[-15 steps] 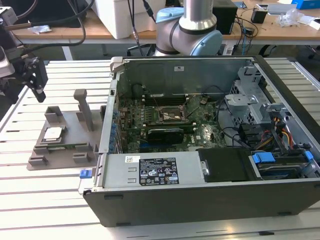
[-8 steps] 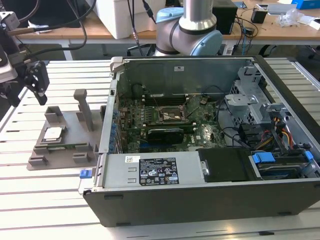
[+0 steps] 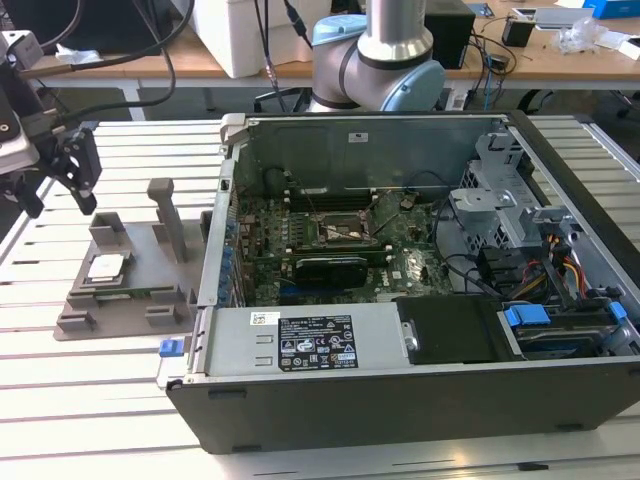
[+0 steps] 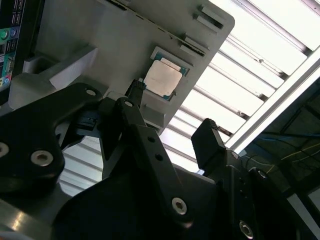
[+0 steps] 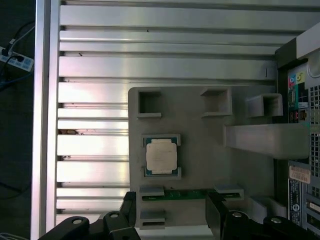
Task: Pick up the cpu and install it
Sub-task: 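Pick up the cpu and move it towards the insertion slot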
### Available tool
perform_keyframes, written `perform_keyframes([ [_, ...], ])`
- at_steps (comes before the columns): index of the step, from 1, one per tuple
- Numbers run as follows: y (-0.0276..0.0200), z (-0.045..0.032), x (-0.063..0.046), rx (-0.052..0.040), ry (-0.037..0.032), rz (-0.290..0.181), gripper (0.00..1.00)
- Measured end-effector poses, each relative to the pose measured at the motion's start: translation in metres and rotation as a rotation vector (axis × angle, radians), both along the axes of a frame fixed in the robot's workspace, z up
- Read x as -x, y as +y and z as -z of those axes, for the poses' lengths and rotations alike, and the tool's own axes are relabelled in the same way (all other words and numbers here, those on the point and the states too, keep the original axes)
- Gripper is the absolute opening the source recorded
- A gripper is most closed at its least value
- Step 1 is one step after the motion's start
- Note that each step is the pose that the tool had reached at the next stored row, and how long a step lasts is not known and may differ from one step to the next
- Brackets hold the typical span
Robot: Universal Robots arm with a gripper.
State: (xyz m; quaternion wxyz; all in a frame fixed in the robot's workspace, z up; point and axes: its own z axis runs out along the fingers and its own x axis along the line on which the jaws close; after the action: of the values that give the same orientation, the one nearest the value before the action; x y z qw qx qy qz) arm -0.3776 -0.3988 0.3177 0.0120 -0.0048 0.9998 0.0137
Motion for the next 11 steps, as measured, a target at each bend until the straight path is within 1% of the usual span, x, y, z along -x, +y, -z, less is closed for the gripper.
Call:
perform_keyframes([
  [8, 0.0, 0.0073, 0.0, 0.0006, 0.0001, 0.0, 0.66],
  [11, 0.0, 0.0113, 0.0, 0.0011, 0.0, 0.0, 0.66],
])
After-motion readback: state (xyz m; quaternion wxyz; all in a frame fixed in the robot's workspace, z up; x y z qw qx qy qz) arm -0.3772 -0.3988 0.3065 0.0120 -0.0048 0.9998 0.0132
